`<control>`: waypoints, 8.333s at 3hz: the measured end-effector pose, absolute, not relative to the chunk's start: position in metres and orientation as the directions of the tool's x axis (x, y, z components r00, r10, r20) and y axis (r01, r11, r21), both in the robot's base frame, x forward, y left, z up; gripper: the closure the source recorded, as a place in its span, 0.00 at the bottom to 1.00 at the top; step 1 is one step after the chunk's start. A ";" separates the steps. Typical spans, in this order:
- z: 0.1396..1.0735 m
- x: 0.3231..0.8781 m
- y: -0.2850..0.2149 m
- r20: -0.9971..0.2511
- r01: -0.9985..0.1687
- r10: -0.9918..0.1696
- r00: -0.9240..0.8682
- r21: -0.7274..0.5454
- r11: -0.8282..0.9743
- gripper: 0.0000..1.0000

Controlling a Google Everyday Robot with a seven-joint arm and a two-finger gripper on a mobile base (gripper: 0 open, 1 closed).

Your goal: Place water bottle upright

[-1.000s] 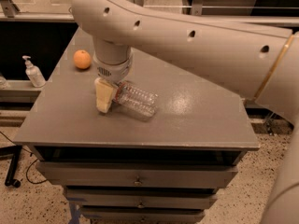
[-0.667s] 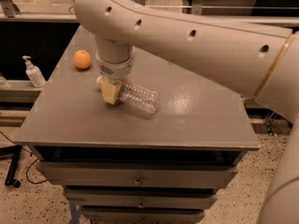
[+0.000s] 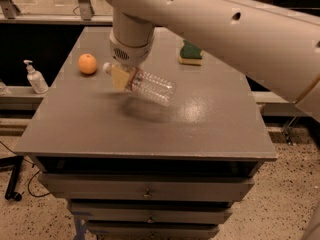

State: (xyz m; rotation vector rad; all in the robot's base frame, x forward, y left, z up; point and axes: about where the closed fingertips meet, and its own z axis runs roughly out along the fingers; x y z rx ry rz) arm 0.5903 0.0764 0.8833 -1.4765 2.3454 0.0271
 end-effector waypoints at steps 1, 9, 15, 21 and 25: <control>0.922 0.596 0.072 -0.441 -0.888 -0.836 -0.327 -0.160 0.432 1.00; 1.015 0.572 0.019 -0.997 -0.952 -0.065 0.044 -0.061 0.298 1.00; 0.959 0.597 0.052 -0.981 -0.944 0.135 0.139 -0.091 0.316 1.00; 0.933 0.594 0.043 -0.989 -0.955 0.141 0.042 0.002 0.296 0.00; 0.904 0.537 -0.111 -0.997 -0.903 -0.075 -0.013 -0.020 0.430 0.00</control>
Offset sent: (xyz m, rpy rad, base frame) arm 0.0158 -0.0386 0.1188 0.5124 -0.1357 0.2023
